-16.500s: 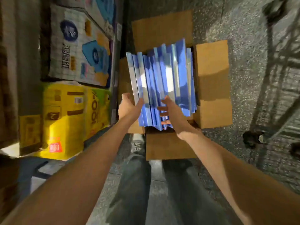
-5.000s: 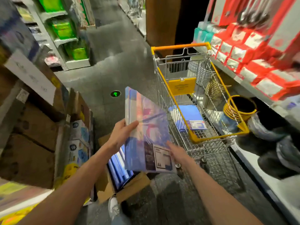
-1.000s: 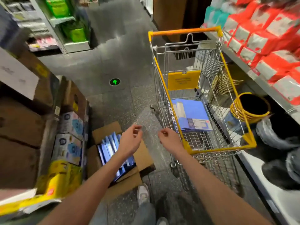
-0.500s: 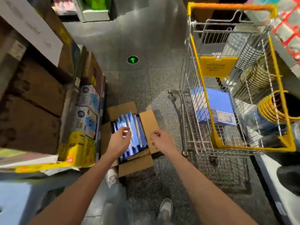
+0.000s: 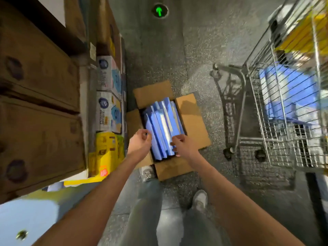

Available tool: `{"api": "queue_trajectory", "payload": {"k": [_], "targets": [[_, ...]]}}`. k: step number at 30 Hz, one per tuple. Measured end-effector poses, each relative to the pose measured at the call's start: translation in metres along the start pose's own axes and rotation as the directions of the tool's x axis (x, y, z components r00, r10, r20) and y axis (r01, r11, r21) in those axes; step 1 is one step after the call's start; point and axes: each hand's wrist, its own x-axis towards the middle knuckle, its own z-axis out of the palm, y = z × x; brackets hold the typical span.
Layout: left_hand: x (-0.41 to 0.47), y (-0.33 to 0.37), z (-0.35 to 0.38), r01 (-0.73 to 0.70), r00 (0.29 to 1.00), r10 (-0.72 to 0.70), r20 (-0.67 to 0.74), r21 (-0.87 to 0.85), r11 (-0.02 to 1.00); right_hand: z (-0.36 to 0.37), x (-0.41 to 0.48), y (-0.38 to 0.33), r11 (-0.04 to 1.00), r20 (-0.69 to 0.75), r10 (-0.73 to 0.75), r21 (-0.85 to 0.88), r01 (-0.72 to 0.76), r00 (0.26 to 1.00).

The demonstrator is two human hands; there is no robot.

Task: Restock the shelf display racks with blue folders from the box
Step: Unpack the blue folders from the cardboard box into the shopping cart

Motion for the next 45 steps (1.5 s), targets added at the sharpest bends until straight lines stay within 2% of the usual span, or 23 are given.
{"api": "queue_trajectory", "payload": {"k": [6,10,12,15,19,26,28,33,38,41,45], "targets": [[0.070,-0.046,0.028,0.099,0.994,-0.097,0.055,-0.028,0.995,0.030,0.071,0.022,0.993,-0.030,0.121,0.008,-0.120,0.992],[0.107,-0.085,0.058,0.095,0.993,-0.095,0.072,0.006,0.995,0.048,0.128,0.048,0.963,-0.023,0.241,0.131,-0.236,0.970],[0.123,-0.102,0.071,0.090,0.991,-0.096,0.098,0.060,0.994,0.060,0.154,0.066,0.971,-0.024,0.215,0.111,-0.211,0.976],[0.151,-0.131,0.097,0.114,0.986,-0.131,0.108,0.153,0.982,0.078,0.190,0.089,0.989,-0.063,0.147,-0.010,-0.148,0.987],[0.188,-0.155,0.129,0.142,0.978,-0.161,0.132,0.149,0.979,0.092,0.231,0.106,0.994,-0.052,0.113,-0.005,-0.113,0.992],[0.224,-0.182,0.171,0.211,0.967,-0.235,0.095,0.211,0.955,0.106,0.278,0.129,0.991,-0.050,0.086,-0.100,-0.091,0.995],[0.230,-0.188,0.177,0.197,0.970,-0.221,0.099,0.204,0.959,0.109,0.287,0.133,0.994,-0.046,0.063,-0.091,-0.067,0.997],[0.233,-0.202,0.169,0.080,0.985,-0.132,0.110,0.383,0.920,0.116,0.297,0.136,0.994,-0.020,0.041,-0.096,-0.043,0.999],[0.230,-0.233,0.144,0.236,0.963,-0.264,0.059,0.299,0.925,0.123,0.297,0.138,0.995,0.007,0.073,-0.066,-0.072,0.997],[0.230,-0.242,0.130,0.245,0.956,-0.277,0.096,0.256,0.935,0.132,0.298,0.136,0.994,0.046,0.103,-0.035,-0.102,0.994],[0.234,-0.244,0.133,0.207,0.966,-0.223,0.130,0.127,0.970,0.153,0.303,0.139,0.988,0.106,0.145,0.031,-0.149,0.984]]}}
